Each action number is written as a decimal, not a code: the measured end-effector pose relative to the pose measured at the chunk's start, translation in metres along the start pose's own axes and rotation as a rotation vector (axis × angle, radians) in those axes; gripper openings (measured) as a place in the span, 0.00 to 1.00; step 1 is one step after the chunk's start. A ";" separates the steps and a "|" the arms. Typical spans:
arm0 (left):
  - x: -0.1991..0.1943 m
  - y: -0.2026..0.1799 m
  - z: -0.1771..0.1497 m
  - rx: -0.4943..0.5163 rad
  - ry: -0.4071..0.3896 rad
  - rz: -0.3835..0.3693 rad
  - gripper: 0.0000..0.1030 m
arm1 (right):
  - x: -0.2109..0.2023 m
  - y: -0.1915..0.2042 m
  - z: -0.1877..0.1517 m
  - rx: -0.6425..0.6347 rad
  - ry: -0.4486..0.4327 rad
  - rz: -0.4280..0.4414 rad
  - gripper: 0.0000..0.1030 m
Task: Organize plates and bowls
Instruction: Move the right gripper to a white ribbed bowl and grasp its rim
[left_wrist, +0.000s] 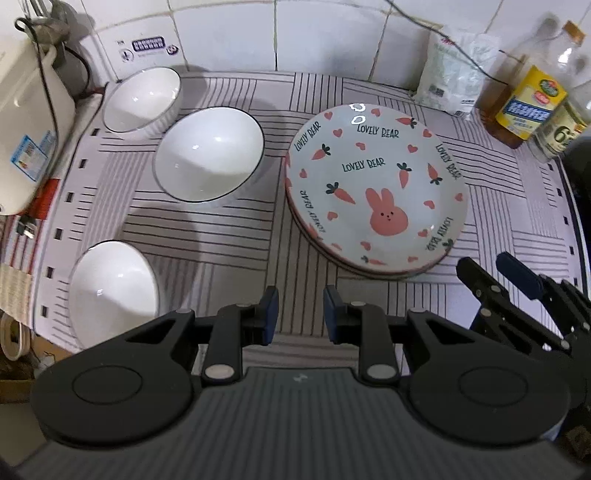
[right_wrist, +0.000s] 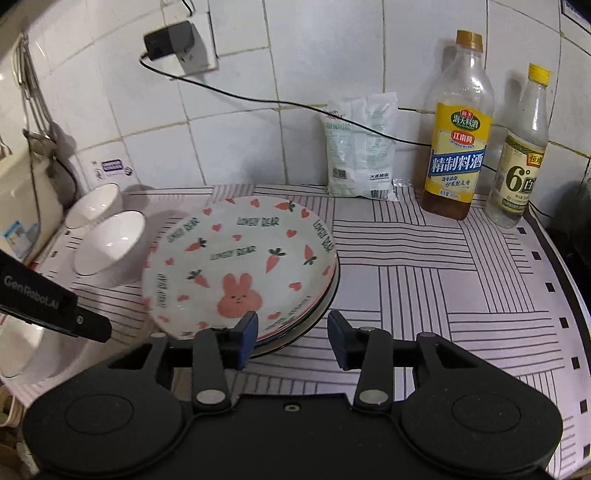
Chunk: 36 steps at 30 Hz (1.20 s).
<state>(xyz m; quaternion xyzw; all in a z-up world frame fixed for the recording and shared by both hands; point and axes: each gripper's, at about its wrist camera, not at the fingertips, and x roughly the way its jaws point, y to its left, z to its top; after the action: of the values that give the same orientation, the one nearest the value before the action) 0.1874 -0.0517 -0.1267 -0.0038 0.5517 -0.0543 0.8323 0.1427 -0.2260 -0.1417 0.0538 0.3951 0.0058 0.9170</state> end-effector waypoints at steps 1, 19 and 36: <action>-0.007 0.002 -0.002 0.008 -0.007 -0.004 0.24 | -0.005 0.002 0.001 -0.001 -0.001 0.007 0.46; -0.041 0.060 -0.054 0.159 -0.090 0.025 0.42 | -0.057 0.054 -0.020 -0.154 -0.131 0.232 0.78; -0.024 0.199 -0.065 0.009 -0.120 0.105 0.62 | -0.034 0.162 -0.040 -0.183 -0.097 0.400 0.78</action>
<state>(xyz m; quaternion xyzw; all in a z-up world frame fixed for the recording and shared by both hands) 0.1357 0.1518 -0.1429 0.0257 0.4998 -0.0125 0.8657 0.0952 -0.0632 -0.1273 0.0479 0.3296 0.2209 0.9167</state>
